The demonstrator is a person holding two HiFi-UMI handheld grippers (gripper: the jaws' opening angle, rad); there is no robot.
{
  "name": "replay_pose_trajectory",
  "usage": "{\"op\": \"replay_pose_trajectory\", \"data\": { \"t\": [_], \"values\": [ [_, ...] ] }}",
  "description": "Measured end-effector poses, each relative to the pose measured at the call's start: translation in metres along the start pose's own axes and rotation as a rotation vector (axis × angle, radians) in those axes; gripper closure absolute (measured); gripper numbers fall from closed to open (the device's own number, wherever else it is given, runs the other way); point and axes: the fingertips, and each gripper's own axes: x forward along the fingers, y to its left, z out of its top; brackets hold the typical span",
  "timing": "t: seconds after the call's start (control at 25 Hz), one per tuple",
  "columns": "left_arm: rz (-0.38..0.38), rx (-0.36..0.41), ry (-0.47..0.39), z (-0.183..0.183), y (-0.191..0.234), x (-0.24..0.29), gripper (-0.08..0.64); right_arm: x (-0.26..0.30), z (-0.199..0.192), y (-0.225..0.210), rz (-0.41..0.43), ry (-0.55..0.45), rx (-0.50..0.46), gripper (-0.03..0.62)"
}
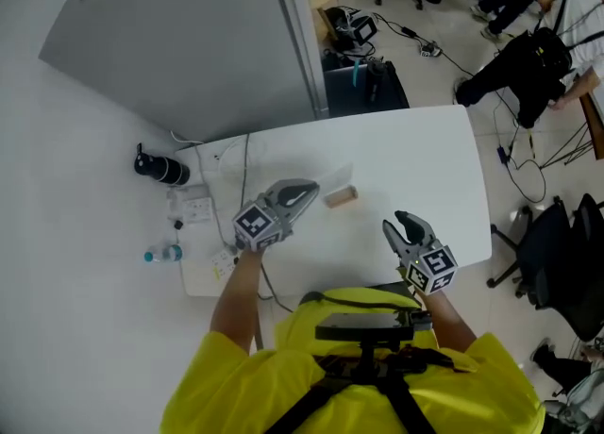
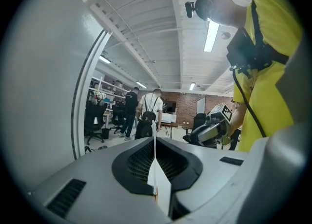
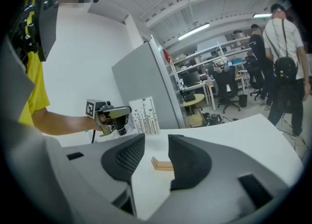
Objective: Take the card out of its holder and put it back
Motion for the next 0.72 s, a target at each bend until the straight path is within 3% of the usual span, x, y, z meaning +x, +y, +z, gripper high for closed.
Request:
{"op": "replay_pose_trajectory", "data": {
  "t": [0.28,0.72],
  "values": [
    [-0.066,-0.031,0.048,-0.061,0.009,0.018,0.555,0.002,-0.034,-0.003,-0.018,0.082,0.042,0.434],
    [-0.113,-0.068,0.063,-0.096,0.018,0.033,0.555,0.014,-0.071,-0.003,-0.028,0.15,0.095,0.434]
  ]
}}
